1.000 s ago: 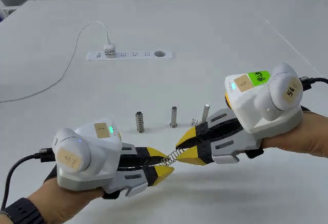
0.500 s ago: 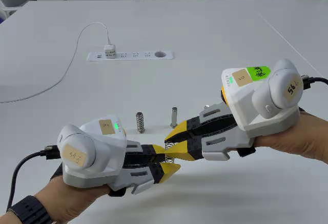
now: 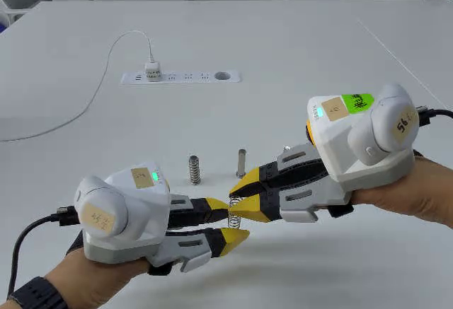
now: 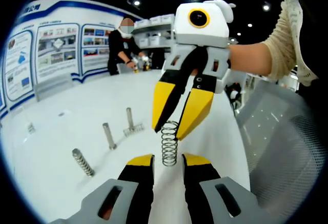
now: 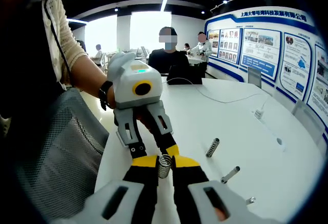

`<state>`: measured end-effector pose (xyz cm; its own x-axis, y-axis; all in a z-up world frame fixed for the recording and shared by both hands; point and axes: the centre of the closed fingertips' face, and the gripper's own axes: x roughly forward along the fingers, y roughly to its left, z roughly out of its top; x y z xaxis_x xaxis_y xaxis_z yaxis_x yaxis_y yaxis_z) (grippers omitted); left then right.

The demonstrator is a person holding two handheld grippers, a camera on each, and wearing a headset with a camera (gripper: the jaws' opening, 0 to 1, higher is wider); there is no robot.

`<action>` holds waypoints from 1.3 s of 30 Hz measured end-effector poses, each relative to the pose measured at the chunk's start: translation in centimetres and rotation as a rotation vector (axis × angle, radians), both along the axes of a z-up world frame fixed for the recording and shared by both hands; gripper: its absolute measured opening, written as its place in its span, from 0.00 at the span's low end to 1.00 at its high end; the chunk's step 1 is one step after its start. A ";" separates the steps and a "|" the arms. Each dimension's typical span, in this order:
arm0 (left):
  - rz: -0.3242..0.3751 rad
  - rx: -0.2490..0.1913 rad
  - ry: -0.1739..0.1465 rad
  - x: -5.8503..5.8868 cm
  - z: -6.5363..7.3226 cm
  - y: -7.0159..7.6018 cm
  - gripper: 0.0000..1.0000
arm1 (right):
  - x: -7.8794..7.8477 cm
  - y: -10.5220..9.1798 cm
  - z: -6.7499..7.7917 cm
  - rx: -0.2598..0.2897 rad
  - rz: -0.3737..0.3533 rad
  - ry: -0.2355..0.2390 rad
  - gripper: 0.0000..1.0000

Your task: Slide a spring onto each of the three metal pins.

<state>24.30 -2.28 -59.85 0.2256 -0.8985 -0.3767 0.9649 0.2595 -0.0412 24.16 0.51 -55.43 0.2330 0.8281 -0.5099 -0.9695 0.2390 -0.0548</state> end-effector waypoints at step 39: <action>0.243 -0.057 0.038 1.7 0.2 5.5 0.59 | 5.3 -3.6 2.6 0.014 -0.202 -0.081 0.11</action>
<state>25.98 3.24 -59.65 0.4246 -0.8396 -0.3389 0.8717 0.4802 -0.0974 29.42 -3.12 -52.87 0.4342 0.7674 -0.4717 -0.8945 0.4290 -0.1256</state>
